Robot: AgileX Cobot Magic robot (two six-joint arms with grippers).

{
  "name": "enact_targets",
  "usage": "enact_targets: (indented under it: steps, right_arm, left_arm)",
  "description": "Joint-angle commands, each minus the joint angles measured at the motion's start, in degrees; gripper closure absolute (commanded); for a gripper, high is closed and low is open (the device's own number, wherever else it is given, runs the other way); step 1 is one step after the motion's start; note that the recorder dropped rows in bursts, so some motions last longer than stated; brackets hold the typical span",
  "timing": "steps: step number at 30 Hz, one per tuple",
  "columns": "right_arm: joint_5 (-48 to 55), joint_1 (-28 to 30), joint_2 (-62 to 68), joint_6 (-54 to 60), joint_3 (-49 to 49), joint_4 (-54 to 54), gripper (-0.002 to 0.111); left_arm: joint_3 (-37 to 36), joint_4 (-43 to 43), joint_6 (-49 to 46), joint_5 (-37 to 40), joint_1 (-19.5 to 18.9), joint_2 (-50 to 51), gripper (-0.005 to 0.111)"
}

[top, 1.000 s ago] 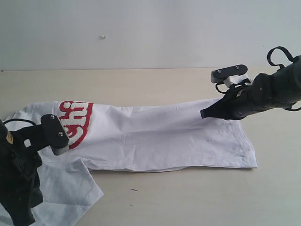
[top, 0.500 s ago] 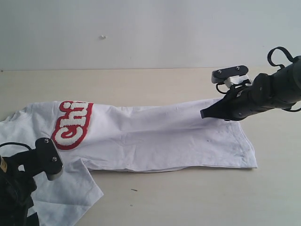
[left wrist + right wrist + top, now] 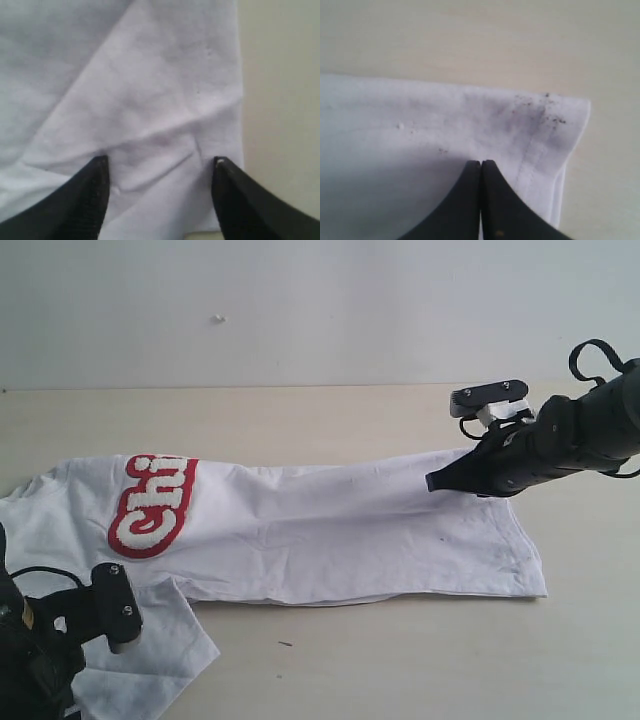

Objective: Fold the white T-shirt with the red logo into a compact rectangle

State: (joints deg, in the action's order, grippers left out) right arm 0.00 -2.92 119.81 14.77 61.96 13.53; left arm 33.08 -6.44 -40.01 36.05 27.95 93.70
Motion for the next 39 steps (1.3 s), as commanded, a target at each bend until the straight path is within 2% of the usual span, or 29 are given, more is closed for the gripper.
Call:
enact_targets:
  steps: [1, 3, 6, 12, 17, 20, 24, 31, 39]
  right_arm:
    - [-0.3, 0.3, 0.0, 0.0, 0.3, -0.1, 0.108]
    - [-0.3, 0.3, 0.0, 0.0, 0.3, -0.1, 0.108]
    - [-0.3, 0.3, 0.0, 0.0, 0.3, -0.1, 0.108]
    - [-0.3, 0.3, 0.0, 0.0, 0.3, 0.0, 0.108]
    - [-0.3, 0.3, 0.0, 0.0, 0.3, 0.0, 0.108]
    - [-0.3, 0.3, 0.0, 0.0, 0.3, 0.0, 0.108]
    - [0.3, 0.3, 0.0, 0.0, 0.3, 0.0, 0.108]
    - [1.0, 0.3, 0.0, 0.0, 0.3, 0.0, 0.108]
    - [1.6, 0.3, 0.0, 0.1, 0.3, 0.0, 0.108]
  left_arm:
    - [-0.2, 0.0, -0.2, -1.1, 0.3, 1.4, 0.072]
    - [-0.2, 0.0, -0.2, -3.4, 0.3, 1.4, 0.107]
    - [-0.2, 0.0, 0.0, -2.9, 0.3, 1.4, 0.107]
    - [8.1, 0.0, -0.2, 14.5, 0.3, 0.2, 0.107]
    - [15.2, 1.2, -0.3, 21.1, 0.3, -2.1, 0.107]
    - [18.5, 7.2, -0.3, 20.8, 0.0, -2.4, 0.107]
    - [19.3, 14.4, -0.3, 16.5, 0.0, -1.8, 0.107]
    - [20.9, 24.0, -0.3, 4.5, 0.0, 1.6, 0.107]
    - [28.8, 31.9, -0.3, 4.9, 0.0, 6.3, 0.107]
